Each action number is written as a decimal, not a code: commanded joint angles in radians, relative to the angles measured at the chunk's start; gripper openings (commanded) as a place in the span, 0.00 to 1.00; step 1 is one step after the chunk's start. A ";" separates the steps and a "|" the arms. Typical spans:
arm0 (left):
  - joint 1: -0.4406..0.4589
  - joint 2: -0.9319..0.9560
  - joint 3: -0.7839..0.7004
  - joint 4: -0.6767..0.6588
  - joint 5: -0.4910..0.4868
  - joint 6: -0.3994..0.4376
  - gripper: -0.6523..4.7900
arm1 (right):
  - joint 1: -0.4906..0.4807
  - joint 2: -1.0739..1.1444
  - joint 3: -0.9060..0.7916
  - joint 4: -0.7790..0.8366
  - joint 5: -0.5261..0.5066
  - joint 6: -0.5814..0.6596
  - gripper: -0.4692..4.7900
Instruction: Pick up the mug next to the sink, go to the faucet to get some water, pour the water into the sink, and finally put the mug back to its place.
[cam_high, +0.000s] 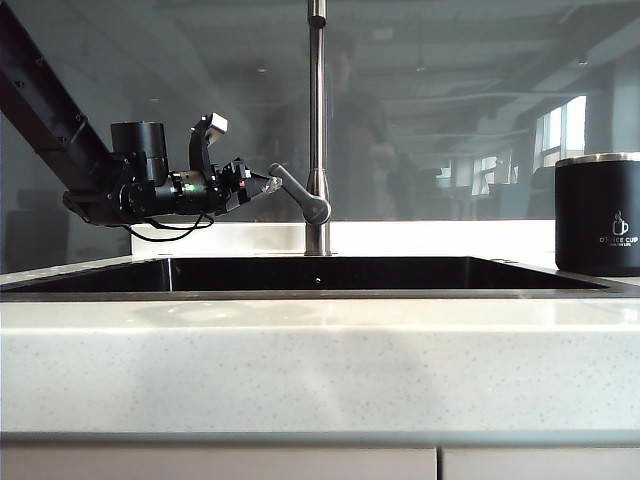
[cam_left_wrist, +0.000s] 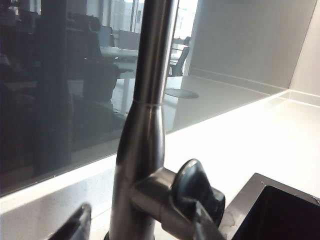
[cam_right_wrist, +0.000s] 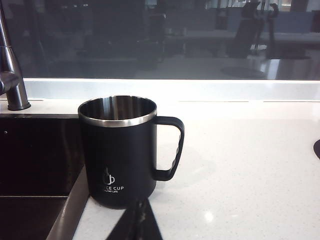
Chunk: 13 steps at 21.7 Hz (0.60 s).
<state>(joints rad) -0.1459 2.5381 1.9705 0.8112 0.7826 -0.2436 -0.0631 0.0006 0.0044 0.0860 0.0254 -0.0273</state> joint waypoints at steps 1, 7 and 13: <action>0.000 -0.005 0.005 0.011 0.000 0.001 0.59 | -0.001 -0.003 -0.003 0.015 -0.002 -0.003 0.08; 0.000 -0.005 0.005 0.012 0.000 0.000 0.59 | -0.001 -0.003 -0.003 0.014 -0.002 -0.003 0.08; -0.001 -0.027 0.005 -0.067 -0.030 0.000 0.59 | -0.001 -0.003 -0.003 0.015 -0.002 -0.003 0.08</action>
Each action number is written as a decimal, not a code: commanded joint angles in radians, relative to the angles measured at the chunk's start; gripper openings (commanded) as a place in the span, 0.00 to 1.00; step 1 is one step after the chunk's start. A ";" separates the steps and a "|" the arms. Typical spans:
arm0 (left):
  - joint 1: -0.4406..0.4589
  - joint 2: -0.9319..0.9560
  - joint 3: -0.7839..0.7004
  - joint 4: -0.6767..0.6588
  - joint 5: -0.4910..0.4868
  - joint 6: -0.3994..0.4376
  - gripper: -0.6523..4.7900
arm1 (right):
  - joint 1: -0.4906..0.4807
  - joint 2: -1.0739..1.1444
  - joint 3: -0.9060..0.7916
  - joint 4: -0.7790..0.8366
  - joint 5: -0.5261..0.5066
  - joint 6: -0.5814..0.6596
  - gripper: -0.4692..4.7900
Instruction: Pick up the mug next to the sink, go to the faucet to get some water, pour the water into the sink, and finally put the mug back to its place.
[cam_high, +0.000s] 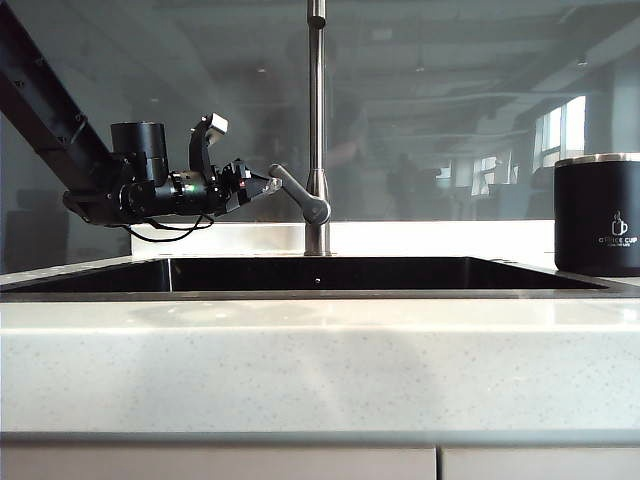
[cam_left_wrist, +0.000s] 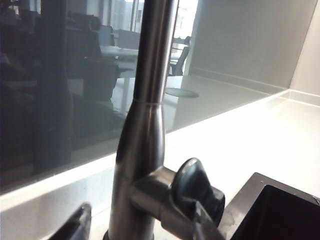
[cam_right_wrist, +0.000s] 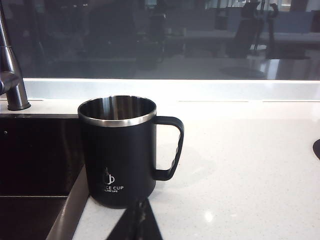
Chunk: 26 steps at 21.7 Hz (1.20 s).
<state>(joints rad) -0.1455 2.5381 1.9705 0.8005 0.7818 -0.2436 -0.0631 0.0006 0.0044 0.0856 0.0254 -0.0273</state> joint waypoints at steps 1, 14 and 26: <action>-0.001 -0.046 0.005 -0.114 -0.054 0.001 0.59 | -0.001 -0.003 -0.003 0.015 -0.002 -0.003 0.08; -0.001 -0.623 0.005 -0.762 -0.553 0.213 0.59 | -0.001 -0.003 -0.003 0.015 -0.002 -0.003 0.08; -0.001 -1.036 0.005 -0.801 -0.561 0.360 0.59 | -0.001 -0.003 -0.003 0.015 -0.002 -0.003 0.08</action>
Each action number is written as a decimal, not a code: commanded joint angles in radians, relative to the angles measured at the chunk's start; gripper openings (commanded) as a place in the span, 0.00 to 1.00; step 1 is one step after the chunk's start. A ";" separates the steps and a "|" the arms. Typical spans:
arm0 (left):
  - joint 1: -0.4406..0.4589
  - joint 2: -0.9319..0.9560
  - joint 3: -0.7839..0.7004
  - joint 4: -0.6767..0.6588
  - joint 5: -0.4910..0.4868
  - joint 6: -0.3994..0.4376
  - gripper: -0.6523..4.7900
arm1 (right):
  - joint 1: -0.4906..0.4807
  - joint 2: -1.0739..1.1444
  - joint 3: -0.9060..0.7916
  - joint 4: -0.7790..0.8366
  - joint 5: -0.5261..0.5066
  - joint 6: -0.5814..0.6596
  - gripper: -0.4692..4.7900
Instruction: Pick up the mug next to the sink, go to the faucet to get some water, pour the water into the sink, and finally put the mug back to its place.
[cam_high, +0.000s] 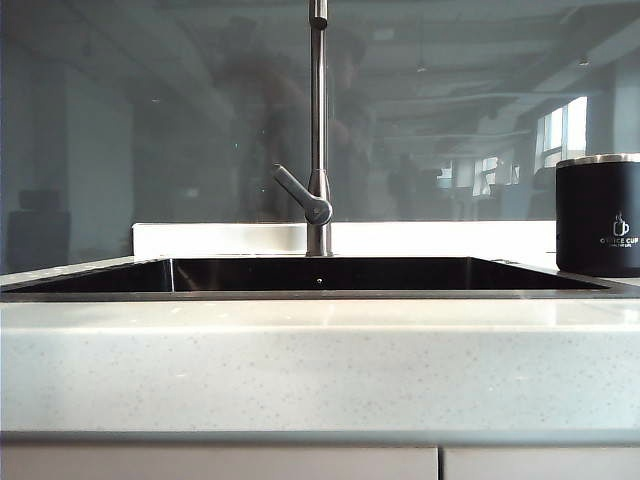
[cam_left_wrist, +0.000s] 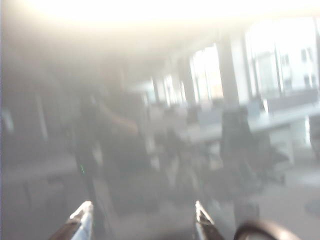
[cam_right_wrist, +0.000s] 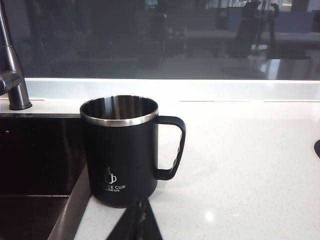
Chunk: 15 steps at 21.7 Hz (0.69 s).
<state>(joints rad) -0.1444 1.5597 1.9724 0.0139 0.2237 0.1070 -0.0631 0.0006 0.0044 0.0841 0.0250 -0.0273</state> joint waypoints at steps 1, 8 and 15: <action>-0.002 -0.078 0.003 -0.014 -0.003 0.011 0.59 | -0.001 -0.003 -0.003 0.016 -0.001 -0.003 0.08; -0.002 -0.285 0.003 -0.228 -0.029 0.025 0.12 | -0.001 -0.003 -0.003 0.016 -0.001 -0.003 0.08; 0.016 -0.534 -0.109 -0.865 -0.249 0.046 0.11 | -0.001 -0.003 -0.003 0.016 -0.001 -0.003 0.08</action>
<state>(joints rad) -0.1398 1.0584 1.9030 -0.8036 -0.0227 0.1471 -0.0631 0.0006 0.0044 0.0837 0.0250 -0.0273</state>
